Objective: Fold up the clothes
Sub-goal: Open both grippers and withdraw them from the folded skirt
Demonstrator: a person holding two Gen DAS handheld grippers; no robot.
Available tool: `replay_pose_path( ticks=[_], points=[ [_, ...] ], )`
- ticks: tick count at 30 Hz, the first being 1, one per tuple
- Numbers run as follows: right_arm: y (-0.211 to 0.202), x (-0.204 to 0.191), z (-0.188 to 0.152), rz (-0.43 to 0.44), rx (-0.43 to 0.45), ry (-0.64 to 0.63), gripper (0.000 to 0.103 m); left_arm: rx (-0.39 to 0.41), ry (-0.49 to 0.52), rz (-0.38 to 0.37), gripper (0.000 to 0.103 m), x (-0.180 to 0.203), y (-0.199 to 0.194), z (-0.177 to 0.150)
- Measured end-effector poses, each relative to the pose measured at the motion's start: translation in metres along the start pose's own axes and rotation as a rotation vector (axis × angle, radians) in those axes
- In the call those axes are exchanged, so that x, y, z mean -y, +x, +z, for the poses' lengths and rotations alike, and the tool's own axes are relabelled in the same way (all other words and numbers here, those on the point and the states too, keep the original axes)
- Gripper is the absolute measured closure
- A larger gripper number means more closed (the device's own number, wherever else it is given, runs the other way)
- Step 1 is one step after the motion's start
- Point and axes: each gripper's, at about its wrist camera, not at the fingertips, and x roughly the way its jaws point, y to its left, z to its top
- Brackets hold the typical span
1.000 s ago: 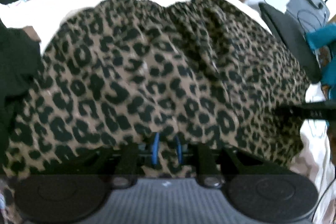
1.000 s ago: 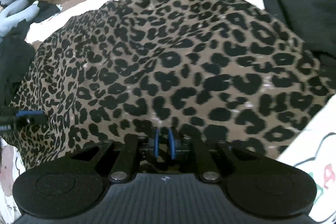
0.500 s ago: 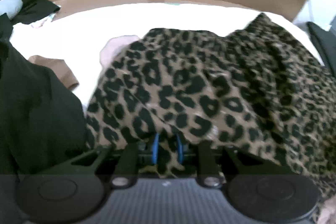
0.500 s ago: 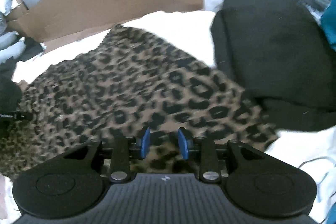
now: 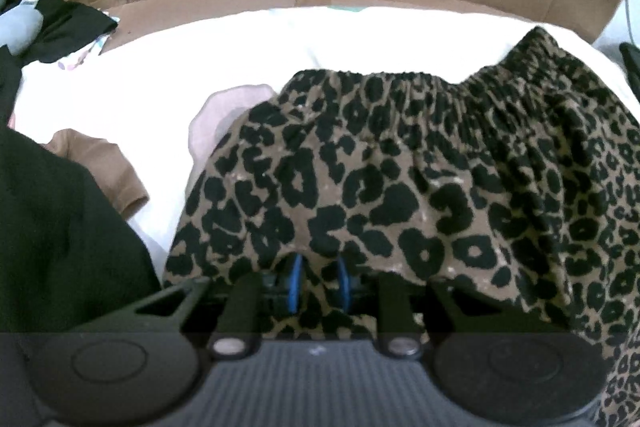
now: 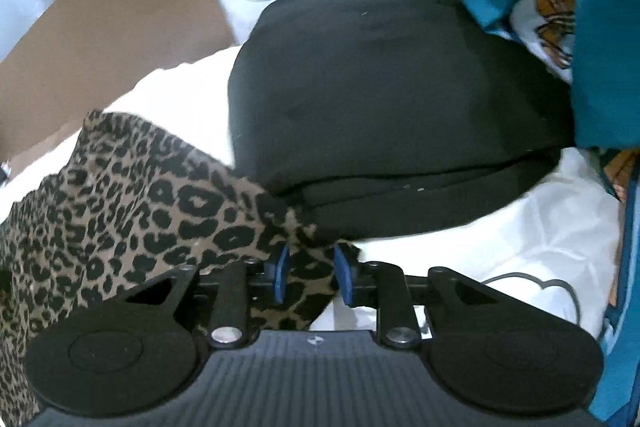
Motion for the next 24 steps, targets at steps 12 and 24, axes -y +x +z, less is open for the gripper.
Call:
replay_pose_path(
  ticks=[12, 24],
  points=[
    [-0.013, -0.002, 0.002, -0.026, -0.001, 0.028, 0.066, -0.09, 0.035, 0.117, 0.083, 0.019, 0.006, 0.036],
    [-0.04, -0.054, 0.009, 0.119, 0.023, -0.104, 0.063, -0.003, 0.02, 0.097, 0.067, 0.015, -0.034, 0.071]
  ],
)
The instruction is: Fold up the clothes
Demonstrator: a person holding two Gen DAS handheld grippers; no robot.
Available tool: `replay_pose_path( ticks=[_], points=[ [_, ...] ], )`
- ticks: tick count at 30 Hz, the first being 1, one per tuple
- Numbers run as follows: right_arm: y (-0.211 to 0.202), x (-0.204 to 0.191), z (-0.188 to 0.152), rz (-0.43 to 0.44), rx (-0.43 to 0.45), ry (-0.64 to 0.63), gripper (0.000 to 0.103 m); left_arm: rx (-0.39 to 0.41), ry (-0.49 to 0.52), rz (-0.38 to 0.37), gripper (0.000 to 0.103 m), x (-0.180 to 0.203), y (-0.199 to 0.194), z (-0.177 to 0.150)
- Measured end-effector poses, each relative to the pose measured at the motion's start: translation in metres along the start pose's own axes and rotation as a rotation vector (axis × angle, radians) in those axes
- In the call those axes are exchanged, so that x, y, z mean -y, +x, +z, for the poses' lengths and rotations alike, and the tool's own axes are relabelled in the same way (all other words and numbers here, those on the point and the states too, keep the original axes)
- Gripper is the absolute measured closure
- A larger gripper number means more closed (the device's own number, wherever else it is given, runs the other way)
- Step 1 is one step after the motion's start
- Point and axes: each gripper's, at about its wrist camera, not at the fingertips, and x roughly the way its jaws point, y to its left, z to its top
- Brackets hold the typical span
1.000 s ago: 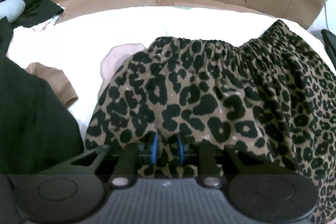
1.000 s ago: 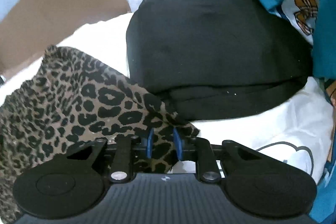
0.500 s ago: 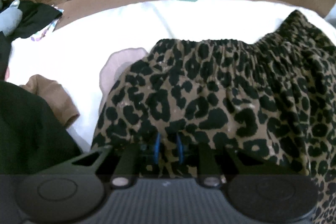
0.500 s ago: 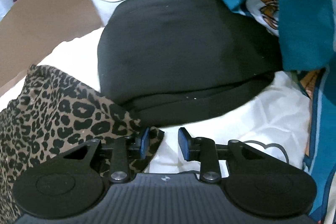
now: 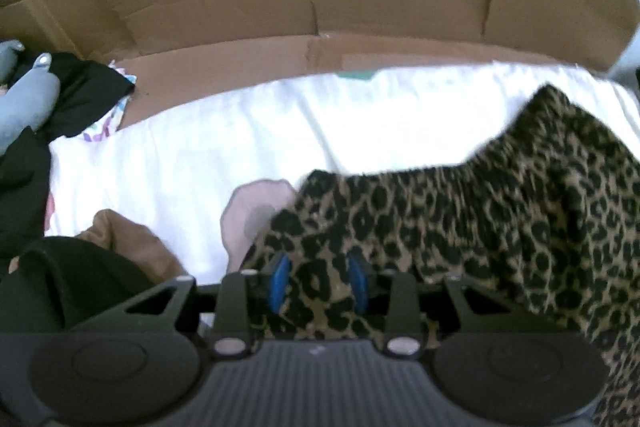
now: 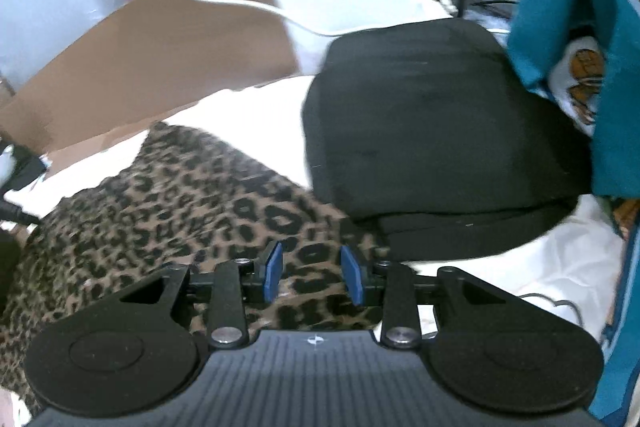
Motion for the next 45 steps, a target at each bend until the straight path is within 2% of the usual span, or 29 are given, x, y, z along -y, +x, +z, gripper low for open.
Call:
replay_pose_path(
  ticks=[6, 10, 13, 16, 20, 21, 24, 26, 29, 31, 35, 39, 45],
  points=[
    [0.009, -0.014, -0.013, 0.03, -0.035, -0.041, 0.063, -0.011, -0.018, -0.021, 0.067, 0.004, 0.023, -0.007],
    [0.011, -0.016, -0.025, 0.019, -0.064, -0.122, 0.063, 0.004, -0.066, -0.048, 0.067, -0.003, 0.046, -0.023],
    [0.009, -0.009, -0.03, 0.017, -0.079, -0.127, 0.063, 0.05, -0.059, -0.081, 0.064, -0.007, 0.055, -0.037],
    [0.01, 0.0, -0.03, 0.059, -0.116, -0.084, 0.063, 0.124, -0.1, -0.123, 0.063, -0.022, 0.057, -0.045],
    [0.012, -0.007, -0.022, 0.105, -0.089, -0.125, 0.063, 0.172, -0.081, -0.146, 0.064, -0.025, 0.048, -0.049],
    [0.012, -0.01, -0.019, 0.098, -0.074, -0.125, 0.062, 0.196, -0.086, -0.15, 0.066, -0.026, 0.042, -0.051],
    [0.019, -0.018, -0.014, 0.159, -0.013, -0.134, 0.059, 0.264, -0.095, -0.186, 0.067, -0.028, 0.025, -0.058],
    [0.03, -0.025, -0.014, 0.141, -0.032, -0.139, 0.059, 0.281, -0.094, -0.19, 0.067, -0.027, 0.016, -0.062],
    [0.042, -0.039, -0.019, 0.16, -0.08, -0.2, 0.059, 0.275, -0.101, -0.196, 0.067, -0.023, 0.007, -0.066],
    [0.045, -0.049, -0.023, 0.16, -0.081, -0.242, 0.059, 0.297, -0.1, -0.184, 0.067, -0.019, -0.002, -0.076],
    [0.046, -0.072, -0.03, 0.196, -0.065, -0.285, 0.059, 0.323, -0.119, -0.222, 0.067, -0.013, -0.018, -0.104],
    [0.049, -0.101, -0.034, 0.227, -0.058, -0.365, 0.059, 0.347, -0.079, -0.238, 0.067, 0.001, -0.033, -0.132],
    [0.076, -0.132, -0.035, 0.201, -0.108, -0.452, 0.059, 0.309, -0.061, -0.288, 0.067, 0.018, -0.036, -0.157]
  ],
)
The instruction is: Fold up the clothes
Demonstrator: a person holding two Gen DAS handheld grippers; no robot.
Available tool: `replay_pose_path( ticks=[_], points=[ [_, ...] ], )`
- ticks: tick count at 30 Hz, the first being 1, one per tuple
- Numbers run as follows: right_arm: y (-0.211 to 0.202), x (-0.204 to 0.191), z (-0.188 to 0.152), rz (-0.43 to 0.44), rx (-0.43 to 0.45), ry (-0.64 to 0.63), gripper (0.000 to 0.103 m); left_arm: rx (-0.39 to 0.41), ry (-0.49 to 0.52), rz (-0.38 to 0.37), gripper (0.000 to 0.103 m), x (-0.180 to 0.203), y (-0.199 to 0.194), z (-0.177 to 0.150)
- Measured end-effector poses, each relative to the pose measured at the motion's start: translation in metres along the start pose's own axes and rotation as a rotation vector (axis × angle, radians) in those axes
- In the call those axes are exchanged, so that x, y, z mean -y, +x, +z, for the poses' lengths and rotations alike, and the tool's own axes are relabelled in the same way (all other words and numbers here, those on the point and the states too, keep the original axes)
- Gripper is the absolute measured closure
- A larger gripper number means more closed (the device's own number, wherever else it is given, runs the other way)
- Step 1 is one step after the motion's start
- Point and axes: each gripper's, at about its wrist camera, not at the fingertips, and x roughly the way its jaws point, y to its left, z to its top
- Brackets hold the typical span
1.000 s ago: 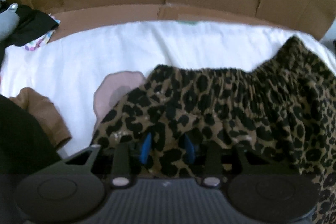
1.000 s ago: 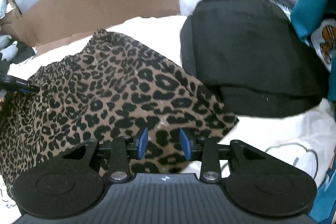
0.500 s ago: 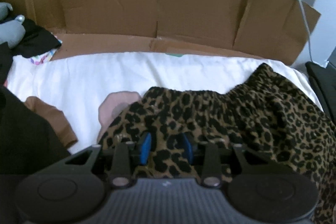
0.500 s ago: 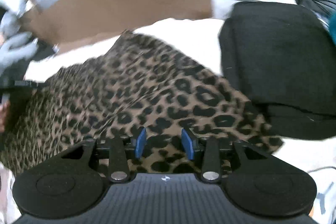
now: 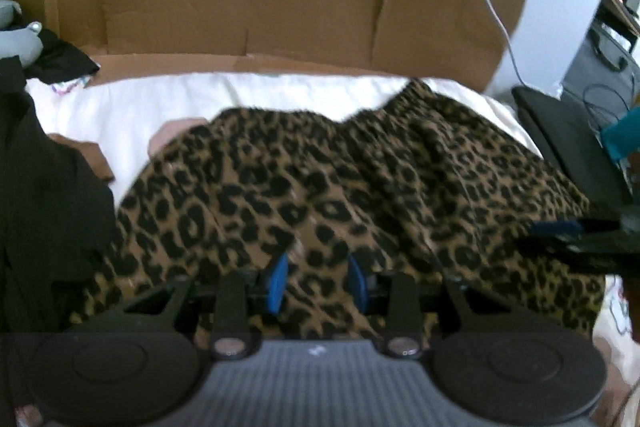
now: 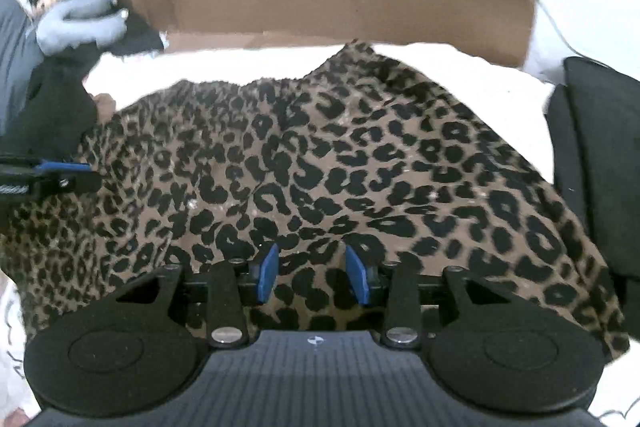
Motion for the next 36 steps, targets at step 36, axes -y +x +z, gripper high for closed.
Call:
replay_pose_path(
  ticks=[36],
  points=[
    [-0.113, 0.024, -0.086, -0.11, -0.016, 0.128, 0.059, -0.051, -0.069, 0.247, 0.07, -0.064, -0.089, -0.093]
  ],
)
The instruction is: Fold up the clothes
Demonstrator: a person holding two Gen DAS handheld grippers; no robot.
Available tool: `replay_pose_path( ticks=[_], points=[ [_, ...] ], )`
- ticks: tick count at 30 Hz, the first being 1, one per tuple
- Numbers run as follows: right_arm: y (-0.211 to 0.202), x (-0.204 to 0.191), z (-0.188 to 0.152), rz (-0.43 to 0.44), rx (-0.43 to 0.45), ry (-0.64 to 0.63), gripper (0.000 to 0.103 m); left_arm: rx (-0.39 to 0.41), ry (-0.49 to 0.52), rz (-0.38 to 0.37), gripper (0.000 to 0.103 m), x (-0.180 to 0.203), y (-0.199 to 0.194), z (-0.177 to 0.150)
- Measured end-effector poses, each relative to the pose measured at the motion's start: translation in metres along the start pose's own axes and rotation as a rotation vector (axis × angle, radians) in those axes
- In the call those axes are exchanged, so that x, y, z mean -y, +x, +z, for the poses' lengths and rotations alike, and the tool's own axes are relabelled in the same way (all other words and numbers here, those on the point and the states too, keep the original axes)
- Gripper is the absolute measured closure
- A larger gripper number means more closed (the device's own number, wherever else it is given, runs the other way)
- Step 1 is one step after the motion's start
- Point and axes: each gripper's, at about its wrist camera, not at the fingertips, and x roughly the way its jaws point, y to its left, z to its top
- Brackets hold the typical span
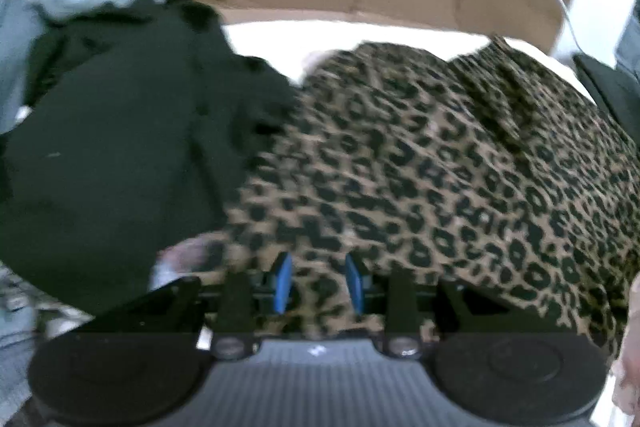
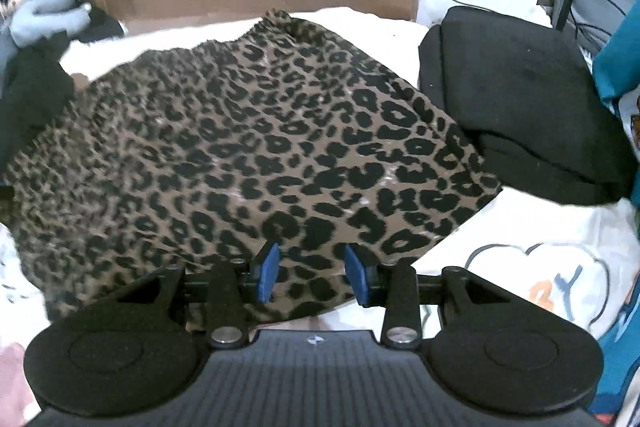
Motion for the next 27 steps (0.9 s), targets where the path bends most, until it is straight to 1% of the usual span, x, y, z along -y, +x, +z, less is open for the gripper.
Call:
replay_pose_path(
  ticks=[1, 3, 5, 6, 9, 13, 19, 21, 23, 27],
  points=[
    [-0.002, -0.002, -0.001, 0.015, -0.004, 0.011, 0.059, 0.012, -0.014, 0.021, 0.069, -0.008, -0.004, 0.0],
    [-0.005, -0.008, -0.003, 0.03, -0.006, 0.02, 0.06, 0.027, -0.055, 0.056, 0.062, -0.023, -0.009, -0.002],
    [-0.009, -0.012, -0.004, 0.045, 0.004, 0.032, 0.06, 0.032, -0.098, 0.079, 0.061, -0.037, -0.011, -0.005],
    [-0.011, -0.014, -0.004, 0.049, 0.011, 0.041, 0.059, 0.033, -0.105, 0.095, 0.059, -0.042, -0.009, -0.007],
    [-0.016, -0.017, -0.005, 0.061, 0.034, 0.066, 0.059, 0.001, -0.14, 0.116, 0.056, -0.055, 0.001, -0.013],
    [-0.017, -0.027, -0.006, 0.099, 0.026, 0.058, 0.059, -0.018, -0.189, 0.1, 0.056, -0.068, 0.011, -0.023],
    [-0.013, -0.042, -0.01, 0.118, 0.008, 0.024, 0.059, -0.015, -0.252, 0.053, 0.059, -0.082, 0.025, -0.034],
    [-0.014, -0.045, -0.011, 0.116, 0.002, 0.005, 0.059, -0.029, -0.259, 0.045, 0.065, -0.082, 0.031, -0.037],
    [-0.014, -0.047, -0.012, 0.114, -0.006, -0.007, 0.059, -0.046, -0.252, 0.038, 0.068, -0.079, 0.037, -0.039],
    [-0.01, -0.048, -0.015, 0.11, -0.021, -0.005, 0.059, -0.045, -0.231, 0.041, 0.068, -0.074, 0.043, -0.04]
  ],
)
